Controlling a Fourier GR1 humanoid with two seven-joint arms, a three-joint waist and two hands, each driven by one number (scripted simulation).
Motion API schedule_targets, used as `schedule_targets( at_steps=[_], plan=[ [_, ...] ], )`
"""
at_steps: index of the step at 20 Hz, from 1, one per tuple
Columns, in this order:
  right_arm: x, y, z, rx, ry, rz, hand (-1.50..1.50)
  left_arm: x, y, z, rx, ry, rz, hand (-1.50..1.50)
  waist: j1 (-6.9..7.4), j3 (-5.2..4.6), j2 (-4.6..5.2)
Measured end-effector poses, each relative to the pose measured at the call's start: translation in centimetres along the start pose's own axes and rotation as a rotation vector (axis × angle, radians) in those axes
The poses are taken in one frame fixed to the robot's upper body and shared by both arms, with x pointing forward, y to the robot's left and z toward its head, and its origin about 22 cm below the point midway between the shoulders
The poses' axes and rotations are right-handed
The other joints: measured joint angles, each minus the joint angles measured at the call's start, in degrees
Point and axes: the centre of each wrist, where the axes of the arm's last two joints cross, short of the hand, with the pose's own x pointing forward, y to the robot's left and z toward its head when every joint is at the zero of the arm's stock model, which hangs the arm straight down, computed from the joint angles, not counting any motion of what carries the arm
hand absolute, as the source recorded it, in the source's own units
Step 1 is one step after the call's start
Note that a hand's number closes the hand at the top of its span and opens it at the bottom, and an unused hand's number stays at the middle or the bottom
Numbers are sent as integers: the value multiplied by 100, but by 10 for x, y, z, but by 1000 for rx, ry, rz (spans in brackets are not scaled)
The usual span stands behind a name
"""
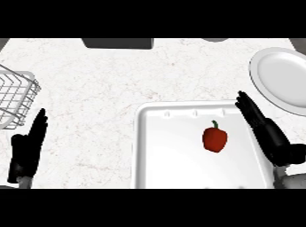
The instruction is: Pick the bell pepper from the tray and place it in the plate
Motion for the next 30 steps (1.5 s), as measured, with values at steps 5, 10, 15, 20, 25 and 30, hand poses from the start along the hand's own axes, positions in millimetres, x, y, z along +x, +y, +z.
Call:
schedule_targets(
  at_steps=[5,10,15,20,25,30],
  plan=[
    [24,-26,-25,-3,-47,-39,150,32,-4,-12,-51,-69,40,0,-56,46,74],
    [44,-65,-23,-167,-79,229,-150,48,-12,-18,-104,-96,79,0,-237,14,58],
    [2,-53,11,-274,-133,173,-150,58,-12,-24,-153,-99,104,0,-187,50,88],
    [-6,-46,30,-174,-98,302,-150,67,-18,-34,-178,-97,108,0,-155,56,98],
    [17,-47,34,-103,-36,420,-150,67,-18,-37,-178,-100,108,0,-140,54,96],
    [39,-39,30,-44,21,489,-150,71,-20,-37,-188,-92,113,0,-120,56,97]
  ],
)
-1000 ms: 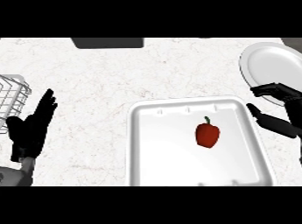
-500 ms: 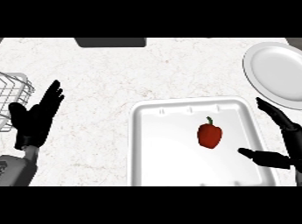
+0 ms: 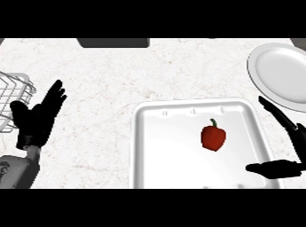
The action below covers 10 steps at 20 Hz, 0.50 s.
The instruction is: Pick the bell pepper from the tray and place it in the plate
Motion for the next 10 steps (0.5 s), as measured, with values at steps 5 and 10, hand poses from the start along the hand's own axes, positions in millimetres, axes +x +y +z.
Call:
schedule_targets(
  at_steps=[5,10],
  plan=[
    [23,8,-8,110,77,68,-150,-2,-7,2,-2,-2,2,0,19,-1,0],
    [34,18,-13,182,141,185,-150,0,3,1,-9,-8,-1,0,24,-1,3]
  ],
)
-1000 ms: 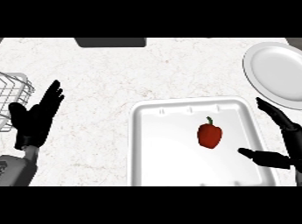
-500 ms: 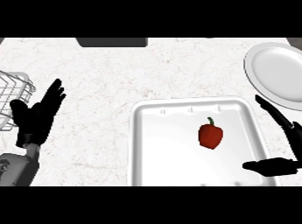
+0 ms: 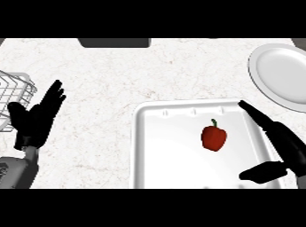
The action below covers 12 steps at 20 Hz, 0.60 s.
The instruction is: Pick the bell pepper from the tray and place it in the plate
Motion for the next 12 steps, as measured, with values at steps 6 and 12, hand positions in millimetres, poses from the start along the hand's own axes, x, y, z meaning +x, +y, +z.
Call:
schedule_targets(
  at_steps=[6,12],
  plan=[
    [20,9,-18,67,85,105,-150,4,2,0,1,0,-2,0,16,1,2],
    [28,8,-36,144,132,153,-150,5,-6,3,3,3,-1,0,15,3,2]
  ],
)
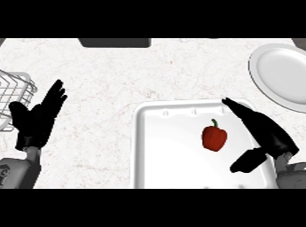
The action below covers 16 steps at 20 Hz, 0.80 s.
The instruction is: Pick the bell pepper from the tray and place it in the plate
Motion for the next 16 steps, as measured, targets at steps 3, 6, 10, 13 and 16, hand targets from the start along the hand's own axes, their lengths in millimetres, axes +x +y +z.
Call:
schedule_targets(
  at_steps=[3,6,10,13,16],
  plan=[
    [3,8,-9,22,20,12,-150,-2,0,-1,-4,-2,3,0,-2,-1,0],
    [4,16,-14,36,33,26,-150,-4,1,-4,-2,-3,3,0,-7,0,1],
    [2,24,-30,41,50,47,-150,-5,5,-3,-2,-3,0,0,0,0,3],
    [-1,23,-38,45,57,61,-150,-8,4,-2,-5,-7,-1,0,-1,0,2],
    [6,27,-41,55,65,81,-150,-7,6,-5,-5,-5,1,0,-8,-4,-2]
  ],
)
